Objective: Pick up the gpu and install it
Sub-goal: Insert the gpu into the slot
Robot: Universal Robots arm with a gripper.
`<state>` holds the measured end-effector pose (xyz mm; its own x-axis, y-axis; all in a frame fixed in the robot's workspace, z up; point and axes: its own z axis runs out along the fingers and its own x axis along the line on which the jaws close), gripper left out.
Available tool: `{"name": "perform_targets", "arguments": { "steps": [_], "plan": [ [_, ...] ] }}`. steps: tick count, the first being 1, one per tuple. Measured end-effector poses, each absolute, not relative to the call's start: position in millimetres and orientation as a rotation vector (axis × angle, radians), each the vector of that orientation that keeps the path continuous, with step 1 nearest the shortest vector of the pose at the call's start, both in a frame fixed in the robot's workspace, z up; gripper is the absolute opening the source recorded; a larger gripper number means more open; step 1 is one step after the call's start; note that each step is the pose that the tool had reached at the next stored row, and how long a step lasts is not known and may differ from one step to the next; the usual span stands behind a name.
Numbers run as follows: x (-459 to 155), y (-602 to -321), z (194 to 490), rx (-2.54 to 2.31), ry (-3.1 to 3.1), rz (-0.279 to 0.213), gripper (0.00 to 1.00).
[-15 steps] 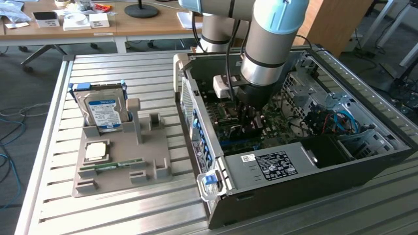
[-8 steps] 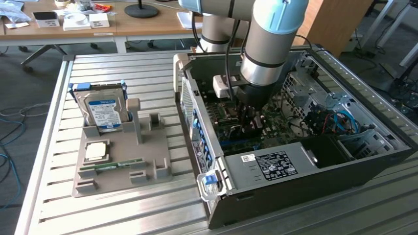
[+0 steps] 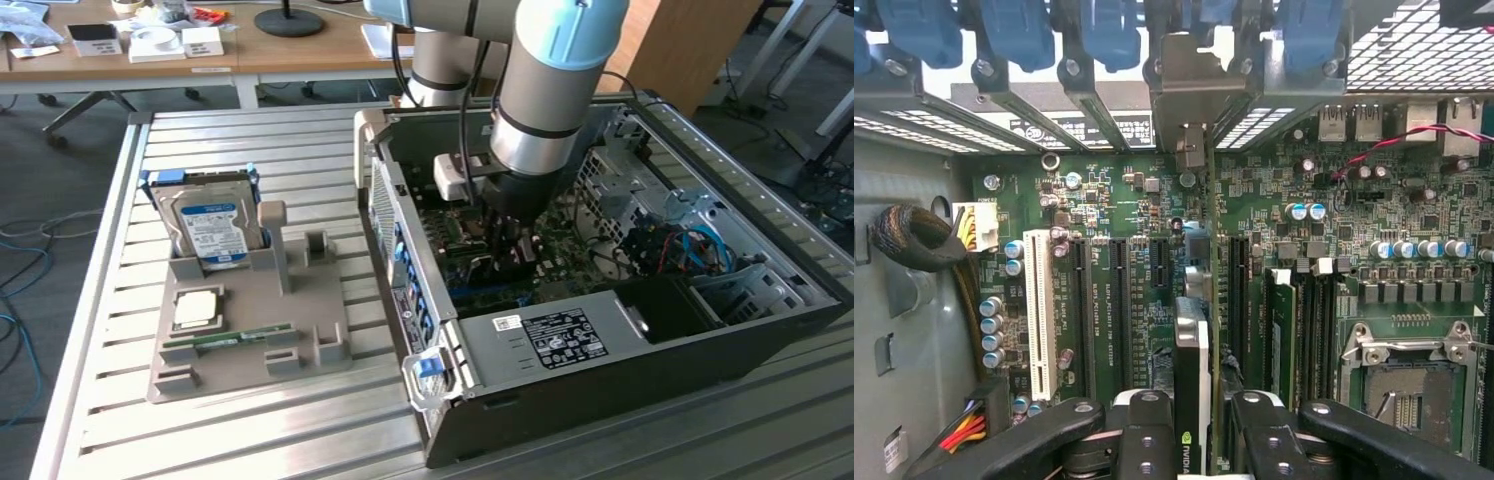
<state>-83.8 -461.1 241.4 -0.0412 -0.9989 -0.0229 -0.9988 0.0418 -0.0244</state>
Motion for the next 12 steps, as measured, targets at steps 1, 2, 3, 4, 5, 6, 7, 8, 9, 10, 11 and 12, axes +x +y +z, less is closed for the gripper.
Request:
{"name": "perform_targets", "arguments": {
  "steps": [1, 2, 3, 4, 5, 6, 7, 8, 9, 10, 11, 12],
  "plan": [
    [-83.9, -461.1, 241.3, -2.152, 2.243, -0.003, 0.27],
    [-84.0, -461.1, 241.3, -2.152, 2.243, -0.003, 0.27],
    [-84.1, -461.1, 241.3, -2.152, 2.243, -0.003, 0.27],
    [-84.2, -461.1, 241.2, -2.152, 2.243, -0.003, 0.27],
    [-84.3, -461.1, 241.2, -2.152, 2.243, -0.003, 0.27],
    [-84.5, -461.2, 240.9, -2.152, 2.243, -0.003, 0.27],
    [-84.8, -461.1, 240.6, -2.151, 2.243, -0.002, 0.27],
    [-84.8, -461.1, 240.6, -2.151, 2.243, -0.002, 0.27],
    [-84.8, -461.1, 240.6, -2.151, 2.243, -0.002, 0.27],
    [-84.8, -461.1, 240.6, -2.152, 2.243, -0.003, 0.27],
    [-84.8, -461.1, 240.6, -2.152, 2.243, -0.003, 0.27],
    [-84.8, -461.1, 240.6, -2.152, 2.243, -0.003, 0.27]
  ]
}}
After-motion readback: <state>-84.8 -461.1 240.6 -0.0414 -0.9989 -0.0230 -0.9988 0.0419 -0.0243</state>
